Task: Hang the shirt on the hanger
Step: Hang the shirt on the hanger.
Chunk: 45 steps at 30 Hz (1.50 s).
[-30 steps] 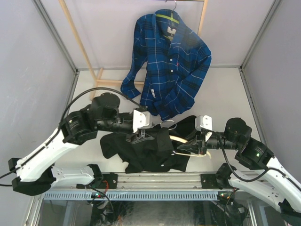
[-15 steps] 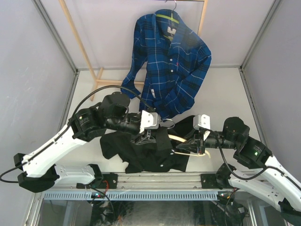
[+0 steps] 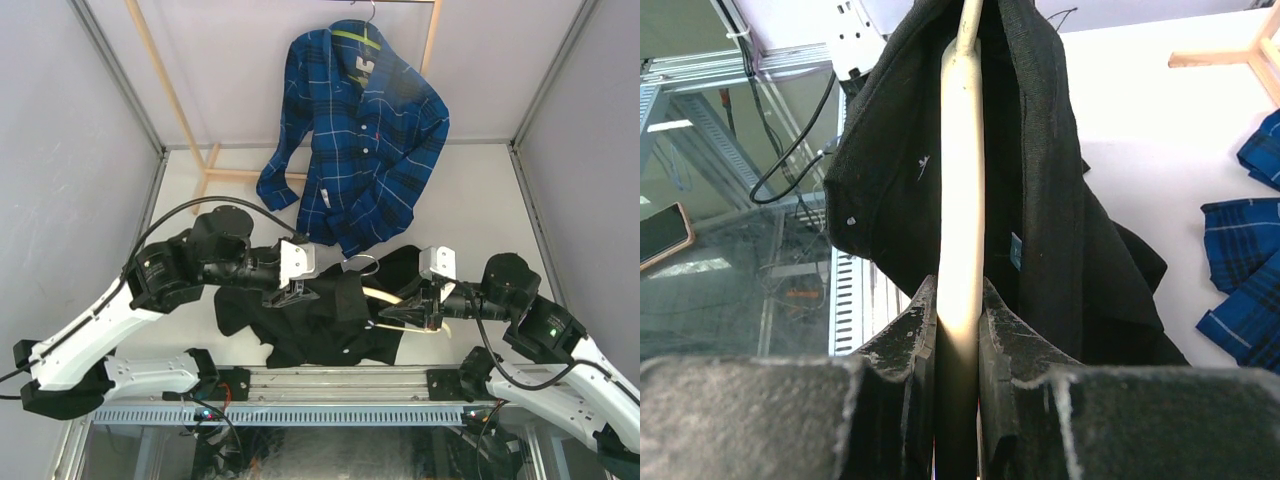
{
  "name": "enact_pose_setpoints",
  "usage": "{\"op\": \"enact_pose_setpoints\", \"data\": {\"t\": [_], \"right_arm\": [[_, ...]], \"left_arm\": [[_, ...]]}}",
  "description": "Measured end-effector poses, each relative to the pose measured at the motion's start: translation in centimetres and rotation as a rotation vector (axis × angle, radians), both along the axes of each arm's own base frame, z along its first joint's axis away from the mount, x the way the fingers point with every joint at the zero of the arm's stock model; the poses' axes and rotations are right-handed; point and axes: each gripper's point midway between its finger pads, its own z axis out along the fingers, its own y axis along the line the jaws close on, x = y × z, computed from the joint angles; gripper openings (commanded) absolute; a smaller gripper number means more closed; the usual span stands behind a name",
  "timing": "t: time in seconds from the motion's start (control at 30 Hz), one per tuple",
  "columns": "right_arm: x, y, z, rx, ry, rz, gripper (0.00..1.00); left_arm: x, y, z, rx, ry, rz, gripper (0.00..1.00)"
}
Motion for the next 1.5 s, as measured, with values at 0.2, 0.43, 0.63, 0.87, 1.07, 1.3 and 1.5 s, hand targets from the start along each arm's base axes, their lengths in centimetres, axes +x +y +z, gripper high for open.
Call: {"op": "enact_pose_setpoints", "data": {"t": [0.2, 0.43, 0.63, 0.87, 1.07, 1.3, 1.5], "right_arm": [[0.0, 0.0, -0.2, -0.007, 0.007, 0.002, 0.0], [0.2, 0.5, -1.3, -0.048, 0.044, 0.007, 0.0], [0.1, 0.4, -1.6, -0.058, 0.052, 0.008, 0.1], [0.9, -0.1, -0.6, -0.026, 0.005, -0.055, 0.43], [2.0, -2.0, 1.5, 0.034, -0.07, -0.188, 0.48], [3.8, -5.4, 3.0, 0.116, -0.087, -0.424, 0.5], [5.0, -7.5, 1.0, 0.168, -0.002, -0.59, 0.52]], "left_arm": [[0.0, -0.2, -0.5, 0.013, 0.011, -0.006, 0.37], [-0.2, -1.8, -2.4, 0.066, 0.079, -0.055, 0.18], [-0.6, -1.7, -2.8, 0.082, 0.095, -0.076, 0.01], [-0.3, -0.8, -2.7, 0.084, 0.065, -0.037, 0.0], [-0.1, 1.9, -2.3, 0.066, 0.0, 0.04, 0.0], [0.9, 4.9, -1.8, 0.046, -0.085, 0.165, 0.0], [2.5, 7.7, -0.6, 0.002, -0.178, 0.319, 0.0]]}}
